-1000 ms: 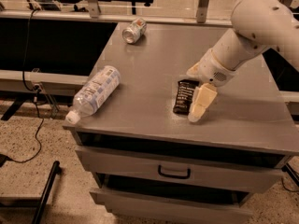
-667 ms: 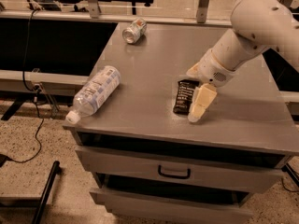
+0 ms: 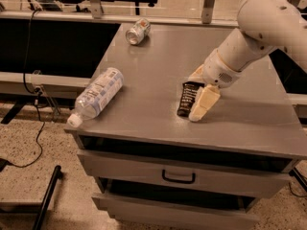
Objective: Move rxbar chocolate near blue plastic bottle
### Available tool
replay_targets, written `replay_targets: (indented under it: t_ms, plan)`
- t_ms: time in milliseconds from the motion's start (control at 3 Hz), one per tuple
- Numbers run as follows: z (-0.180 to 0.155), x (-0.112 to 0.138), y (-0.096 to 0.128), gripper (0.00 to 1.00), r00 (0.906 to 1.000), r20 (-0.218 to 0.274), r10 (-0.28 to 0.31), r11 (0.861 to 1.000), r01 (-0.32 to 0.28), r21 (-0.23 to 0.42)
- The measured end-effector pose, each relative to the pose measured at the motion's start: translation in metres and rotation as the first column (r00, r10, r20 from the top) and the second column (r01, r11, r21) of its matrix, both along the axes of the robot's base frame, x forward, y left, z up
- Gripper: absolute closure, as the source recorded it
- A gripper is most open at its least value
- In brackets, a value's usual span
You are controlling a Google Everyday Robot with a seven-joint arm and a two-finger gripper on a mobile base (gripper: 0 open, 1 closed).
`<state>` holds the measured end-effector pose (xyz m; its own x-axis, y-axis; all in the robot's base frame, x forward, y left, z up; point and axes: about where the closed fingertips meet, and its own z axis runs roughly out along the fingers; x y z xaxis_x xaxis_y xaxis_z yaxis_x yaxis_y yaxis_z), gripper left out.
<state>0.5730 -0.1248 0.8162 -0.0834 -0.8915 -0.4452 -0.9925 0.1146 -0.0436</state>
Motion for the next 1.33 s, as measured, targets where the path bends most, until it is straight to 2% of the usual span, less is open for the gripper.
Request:
replay_targets:
  t_ms: [667, 1000, 1333]
  plan:
    - [0.016, 0.0, 0.0, 0.99, 1.0, 0.0, 0.0, 1.0, 0.0, 0.0]
    - [0.016, 0.0, 0.0, 1.0, 1.0, 0.0, 0.0, 1.0, 0.0, 0.0]
    - [0.031, 0.009, 0.002, 1.0, 0.9998, 0.021, 0.002, 1.0, -0.002, -0.006]
